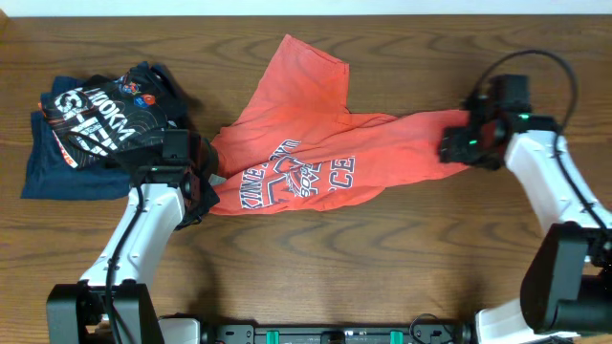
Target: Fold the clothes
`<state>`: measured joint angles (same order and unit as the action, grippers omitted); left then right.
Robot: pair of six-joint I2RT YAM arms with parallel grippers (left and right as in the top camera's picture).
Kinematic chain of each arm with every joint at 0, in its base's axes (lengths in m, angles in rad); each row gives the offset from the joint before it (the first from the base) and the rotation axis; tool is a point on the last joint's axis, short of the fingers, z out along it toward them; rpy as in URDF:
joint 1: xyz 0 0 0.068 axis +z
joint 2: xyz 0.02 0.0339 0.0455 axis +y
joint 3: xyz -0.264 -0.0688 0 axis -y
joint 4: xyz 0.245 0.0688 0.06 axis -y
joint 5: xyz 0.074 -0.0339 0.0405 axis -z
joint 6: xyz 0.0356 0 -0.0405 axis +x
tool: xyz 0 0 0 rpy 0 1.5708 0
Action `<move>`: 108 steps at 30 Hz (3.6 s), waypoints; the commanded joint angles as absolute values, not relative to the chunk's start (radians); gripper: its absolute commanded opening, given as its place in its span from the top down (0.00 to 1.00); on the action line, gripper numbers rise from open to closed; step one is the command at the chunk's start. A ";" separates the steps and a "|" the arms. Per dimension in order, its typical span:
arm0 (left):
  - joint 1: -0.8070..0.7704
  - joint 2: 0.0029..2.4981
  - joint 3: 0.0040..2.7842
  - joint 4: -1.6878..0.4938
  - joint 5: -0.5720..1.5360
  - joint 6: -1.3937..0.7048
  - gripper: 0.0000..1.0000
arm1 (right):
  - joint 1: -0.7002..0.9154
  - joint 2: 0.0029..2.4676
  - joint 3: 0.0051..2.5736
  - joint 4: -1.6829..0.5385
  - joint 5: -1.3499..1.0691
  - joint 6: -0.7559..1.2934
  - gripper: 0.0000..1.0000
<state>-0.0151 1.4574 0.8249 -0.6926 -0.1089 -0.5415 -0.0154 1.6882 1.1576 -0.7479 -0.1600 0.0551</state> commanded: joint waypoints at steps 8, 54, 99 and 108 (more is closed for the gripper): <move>-0.013 1.457 0.821 -0.691 -0.132 -0.531 0.94 | 0.351 1.689 1.026 -0.699 -0.236 0.043 0.30; -0.013 1.457 0.821 -0.694 -0.131 -0.531 0.93 | 0.564 1.745 0.880 -0.398 -0.002 0.404 0.99; -0.013 1.457 0.821 -0.604 -0.117 -0.531 0.94 | 0.102 1.610 0.985 -0.756 -0.008 0.209 0.51; -0.013 1.457 0.821 -0.617 -0.117 -0.531 0.94 | 0.106 1.749 0.985 -0.577 -0.059 0.224 0.48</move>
<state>-0.0151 1.4574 0.8249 -0.6098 -0.1020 -0.5339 0.0898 1.7248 0.9867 -0.6056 -0.0296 0.2016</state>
